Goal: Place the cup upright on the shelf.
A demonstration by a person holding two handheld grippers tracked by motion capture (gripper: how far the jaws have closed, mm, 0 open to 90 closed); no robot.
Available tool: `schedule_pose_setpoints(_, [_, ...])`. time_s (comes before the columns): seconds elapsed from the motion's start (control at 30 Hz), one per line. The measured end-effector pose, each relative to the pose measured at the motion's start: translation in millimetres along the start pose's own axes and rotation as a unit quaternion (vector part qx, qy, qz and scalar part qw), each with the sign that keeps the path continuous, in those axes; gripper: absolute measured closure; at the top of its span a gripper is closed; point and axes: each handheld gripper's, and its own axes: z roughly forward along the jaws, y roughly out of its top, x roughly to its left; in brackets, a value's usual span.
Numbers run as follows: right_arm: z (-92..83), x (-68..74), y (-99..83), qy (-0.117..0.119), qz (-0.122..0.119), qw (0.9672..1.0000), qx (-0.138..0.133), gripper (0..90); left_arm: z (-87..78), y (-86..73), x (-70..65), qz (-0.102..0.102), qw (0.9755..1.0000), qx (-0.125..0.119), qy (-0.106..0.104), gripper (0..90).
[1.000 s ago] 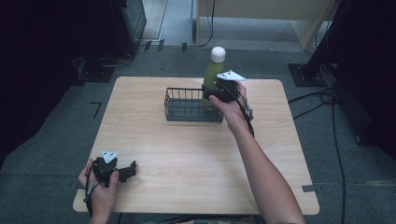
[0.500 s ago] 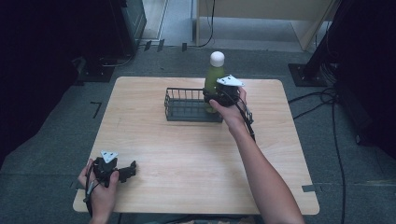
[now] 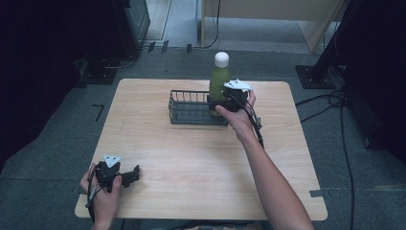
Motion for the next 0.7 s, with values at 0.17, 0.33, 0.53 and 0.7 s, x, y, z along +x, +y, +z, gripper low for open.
schedule_pose_setpoints(0.17, [-9.3,0.7,0.4,0.009,-0.007,0.9999,-0.002,0.0,-0.1,0.0,0.1,-0.001,1.0,0.0,0.0,0.0])
schedule_pose_setpoints(0.33, [-23.8,0.2,-4.9,0.018,-0.014,0.9997,-0.005,0.0,0.0,0.0,0.0,0.001,1.0,0.0,0.0,0.0])
schedule_pose_setpoints(0.53, [-38.8,-1.7,-12.5,0.022,-0.016,0.9996,-0.011,0.0,0.0,0.0,-0.1,0.0,1.0,0.0,0.0,0.0])
schedule_pose_setpoints(0.7, [-53.1,-6.4,-21.4,0.018,-0.013,0.9996,-0.015,0.0,0.1,0.0,-0.2,0.0,1.0,0.0,0.0,0.0])
